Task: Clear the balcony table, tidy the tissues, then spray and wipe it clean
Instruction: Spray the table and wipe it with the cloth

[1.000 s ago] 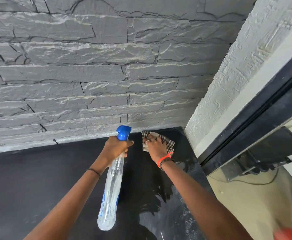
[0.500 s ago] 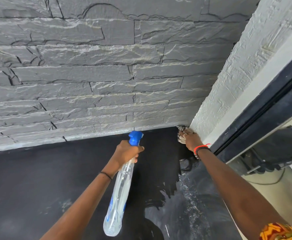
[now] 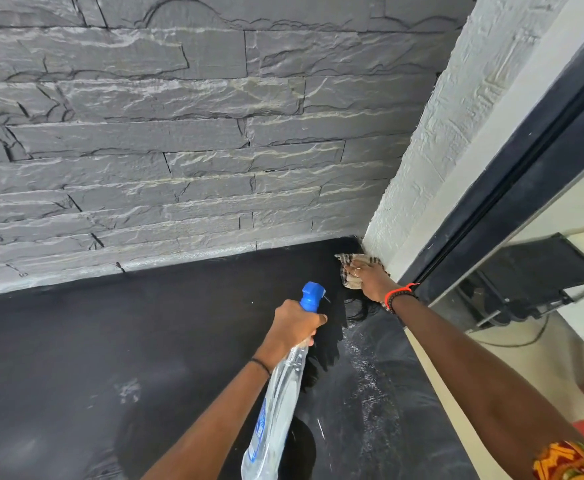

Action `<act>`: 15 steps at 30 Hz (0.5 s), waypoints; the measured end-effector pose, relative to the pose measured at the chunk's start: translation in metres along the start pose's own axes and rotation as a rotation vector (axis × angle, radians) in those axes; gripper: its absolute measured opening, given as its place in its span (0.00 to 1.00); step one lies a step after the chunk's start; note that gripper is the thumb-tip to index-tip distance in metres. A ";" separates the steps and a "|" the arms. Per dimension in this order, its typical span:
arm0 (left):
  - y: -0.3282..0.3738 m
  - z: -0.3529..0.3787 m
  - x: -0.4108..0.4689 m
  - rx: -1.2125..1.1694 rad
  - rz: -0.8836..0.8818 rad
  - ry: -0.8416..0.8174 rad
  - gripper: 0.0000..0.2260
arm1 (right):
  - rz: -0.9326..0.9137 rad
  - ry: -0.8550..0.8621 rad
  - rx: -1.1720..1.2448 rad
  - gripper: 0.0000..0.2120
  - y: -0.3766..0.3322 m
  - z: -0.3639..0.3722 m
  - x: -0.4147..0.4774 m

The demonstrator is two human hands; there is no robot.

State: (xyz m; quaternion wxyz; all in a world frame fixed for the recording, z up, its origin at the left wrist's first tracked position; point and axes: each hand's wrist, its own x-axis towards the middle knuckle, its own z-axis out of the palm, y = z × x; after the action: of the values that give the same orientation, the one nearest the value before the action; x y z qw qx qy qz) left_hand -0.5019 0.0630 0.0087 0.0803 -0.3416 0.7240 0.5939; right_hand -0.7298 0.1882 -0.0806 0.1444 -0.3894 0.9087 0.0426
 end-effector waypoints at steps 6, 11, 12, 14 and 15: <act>-0.009 -0.015 -0.005 -0.063 0.002 0.041 0.11 | 0.049 -0.033 0.034 0.26 -0.012 0.011 0.012; -0.017 -0.034 -0.007 -0.089 0.018 0.089 0.10 | 0.032 0.027 0.047 0.25 -0.056 0.016 0.021; -0.018 -0.037 -0.006 -0.086 0.022 0.093 0.10 | -0.008 0.046 0.038 0.26 -0.072 0.016 0.020; -0.018 -0.043 -0.006 -0.092 0.026 0.100 0.10 | -0.110 0.086 0.026 0.29 -0.101 0.020 0.012; -0.019 -0.048 -0.006 -0.100 0.027 0.105 0.10 | -0.158 0.110 0.023 0.31 -0.111 0.022 0.007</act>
State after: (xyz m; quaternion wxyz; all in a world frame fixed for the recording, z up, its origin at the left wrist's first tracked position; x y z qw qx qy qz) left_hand -0.4726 0.0208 0.0104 0.0171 -0.3662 0.7011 0.6116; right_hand -0.6496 0.1102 -0.0997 0.1018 -0.4599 0.8821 -0.0006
